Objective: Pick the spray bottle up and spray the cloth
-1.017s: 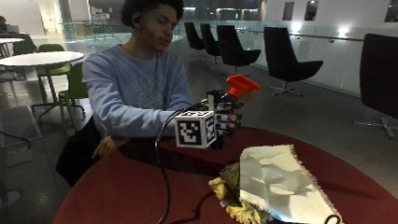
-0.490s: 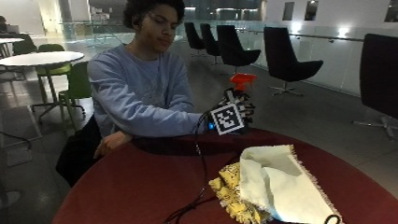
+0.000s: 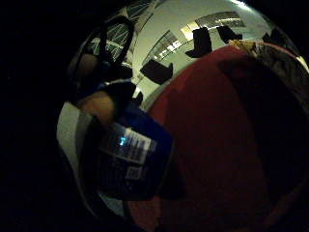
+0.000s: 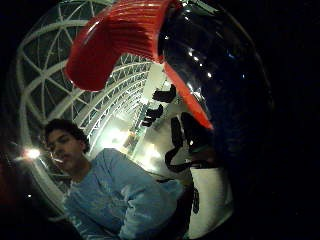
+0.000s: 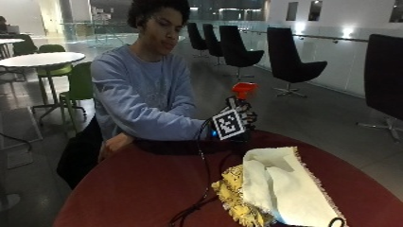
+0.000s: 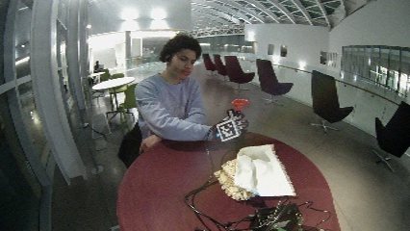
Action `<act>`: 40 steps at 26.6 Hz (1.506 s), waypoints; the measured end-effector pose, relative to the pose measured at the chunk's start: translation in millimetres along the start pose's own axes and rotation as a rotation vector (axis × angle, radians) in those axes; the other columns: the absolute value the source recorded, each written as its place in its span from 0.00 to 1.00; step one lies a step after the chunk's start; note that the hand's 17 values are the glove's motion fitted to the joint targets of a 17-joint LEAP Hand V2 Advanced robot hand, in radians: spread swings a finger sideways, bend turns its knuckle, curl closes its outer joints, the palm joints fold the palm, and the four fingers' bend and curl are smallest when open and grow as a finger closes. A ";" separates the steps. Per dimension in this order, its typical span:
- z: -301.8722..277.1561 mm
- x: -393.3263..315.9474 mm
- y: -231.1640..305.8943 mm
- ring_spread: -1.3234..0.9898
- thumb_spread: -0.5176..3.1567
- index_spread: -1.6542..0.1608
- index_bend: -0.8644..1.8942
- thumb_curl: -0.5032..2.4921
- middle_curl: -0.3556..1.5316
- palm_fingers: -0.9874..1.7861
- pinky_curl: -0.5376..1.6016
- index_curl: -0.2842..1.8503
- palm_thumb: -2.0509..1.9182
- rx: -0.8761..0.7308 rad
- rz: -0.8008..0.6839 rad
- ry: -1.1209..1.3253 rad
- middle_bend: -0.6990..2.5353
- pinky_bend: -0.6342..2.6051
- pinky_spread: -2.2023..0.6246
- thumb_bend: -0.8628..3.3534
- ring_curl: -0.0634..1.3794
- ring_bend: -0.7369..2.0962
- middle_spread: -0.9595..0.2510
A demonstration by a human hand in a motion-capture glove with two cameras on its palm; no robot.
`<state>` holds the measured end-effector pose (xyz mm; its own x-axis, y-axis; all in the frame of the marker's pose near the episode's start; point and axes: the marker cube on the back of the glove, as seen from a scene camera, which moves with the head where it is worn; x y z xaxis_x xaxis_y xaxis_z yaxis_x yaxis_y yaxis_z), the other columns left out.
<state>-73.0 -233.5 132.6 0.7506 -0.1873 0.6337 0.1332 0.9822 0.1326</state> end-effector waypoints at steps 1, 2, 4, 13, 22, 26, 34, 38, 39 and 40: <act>-1.9 3.4 0.5 0.56 0.43 0.75 0.36 0.32 0.42 0.67 0.41 0.23 0.71 0.008 0.005 0.024 0.32 0.27 0.85 0.20 0.30 0.45 0.75; -5.1 5.2 2.1 0.56 0.43 0.75 0.36 0.32 0.42 0.66 0.41 0.24 0.71 0.010 0.012 0.039 0.32 0.27 0.85 0.20 0.29 0.44 0.74; -15.3 2.4 10.0 0.56 0.42 0.75 0.35 0.31 0.41 0.61 0.42 0.23 0.70 -0.009 0.026 0.036 0.31 0.28 0.86 0.19 0.29 0.42 0.75; -125.7 -21.8 65.1 0.57 0.42 0.73 0.35 0.30 0.41 0.59 0.42 0.23 0.69 0.027 0.079 0.337 0.31 0.29 0.86 0.20 0.27 0.41 0.76; -256.4 -11.8 175.0 0.57 0.43 0.73 0.37 0.31 0.41 0.61 0.41 0.24 0.71 0.162 0.307 0.716 0.31 0.27 0.86 0.20 0.27 0.40 0.76; -300.9 -5.8 215.1 0.57 0.43 0.73 0.37 0.31 0.41 0.61 0.41 0.25 0.72 0.149 0.375 0.838 0.30 0.26 0.86 0.20 0.27 0.39 0.76; -331.3 -1.5 262.2 0.57 0.43 0.73 0.37 0.32 0.41 0.62 0.40 0.26 0.72 0.129 0.452 0.950 0.30 0.25 0.86 0.20 0.27 0.39 0.76; -329.6 -2.1 267.6 0.57 0.43 0.73 0.37 0.32 0.41 0.63 0.40 0.27 0.72 0.120 0.451 0.971 0.30 0.25 0.86 0.20 0.27 0.38 0.76; -328.9 -2.2 267.7 0.57 0.43 0.73 0.37 0.32 0.41 0.63 0.40 0.27 0.72 0.119 0.449 0.973 0.30 0.25 0.86 0.20 0.27 0.38 0.76; -328.5 -2.3 267.6 0.57 0.43 0.73 0.37 0.32 0.41 0.63 0.40 0.27 0.72 0.119 0.447 0.974 0.30 0.25 0.86 0.20 0.27 0.38 0.76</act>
<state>173.5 34.8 -83.7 0.9150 0.3322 -0.2288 -0.3052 0.9411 0.1458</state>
